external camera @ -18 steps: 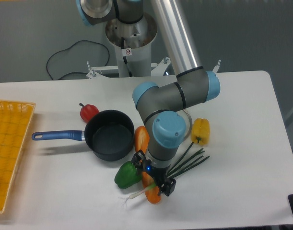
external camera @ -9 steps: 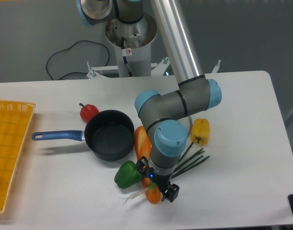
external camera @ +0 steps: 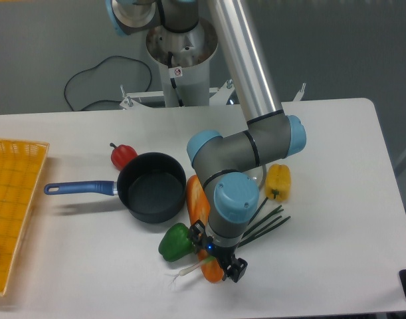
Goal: Pick up the green onion
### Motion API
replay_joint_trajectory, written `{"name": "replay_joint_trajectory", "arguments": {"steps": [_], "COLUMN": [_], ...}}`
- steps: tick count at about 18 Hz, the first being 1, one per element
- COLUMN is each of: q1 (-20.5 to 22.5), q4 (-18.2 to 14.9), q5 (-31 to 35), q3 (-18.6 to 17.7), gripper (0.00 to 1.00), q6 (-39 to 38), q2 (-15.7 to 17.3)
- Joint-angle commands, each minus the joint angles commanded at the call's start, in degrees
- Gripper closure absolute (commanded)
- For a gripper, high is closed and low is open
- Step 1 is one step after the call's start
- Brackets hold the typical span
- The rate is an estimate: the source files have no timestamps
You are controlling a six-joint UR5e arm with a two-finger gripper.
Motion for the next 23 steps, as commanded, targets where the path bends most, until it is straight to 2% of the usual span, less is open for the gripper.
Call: {"name": "replay_joint_trajectory", "arguments": {"steps": [6, 8, 12, 15, 18, 19, 20, 23], "q1": [-0.2, -0.2, -0.2, -0.3, -0.3, -0.3, -0.3, -0.4], "q4": [0.3, 0.2, 0.2, 0.2, 0.2, 0.1, 0.1, 0.1], "q5": [0.8, 0.8, 0.8, 0.8, 0.8, 0.8, 0.8, 0.8], "q3": [-0.4, -0.5, -0.7, -0.8, -0.8, -0.8, -0.8, -0.8], "gripper": [0.19, 0.27, 0.31, 0.39, 0.61, 0.73, 0.80, 0.97], "q6": [-0.3, -0.3, -1.0, -1.9, -2.1, -2.2, -2.5, -2.9], "q2": [-0.1, 0.1, 0.1, 0.1, 0.1, 0.2, 0.2, 0.3]}}
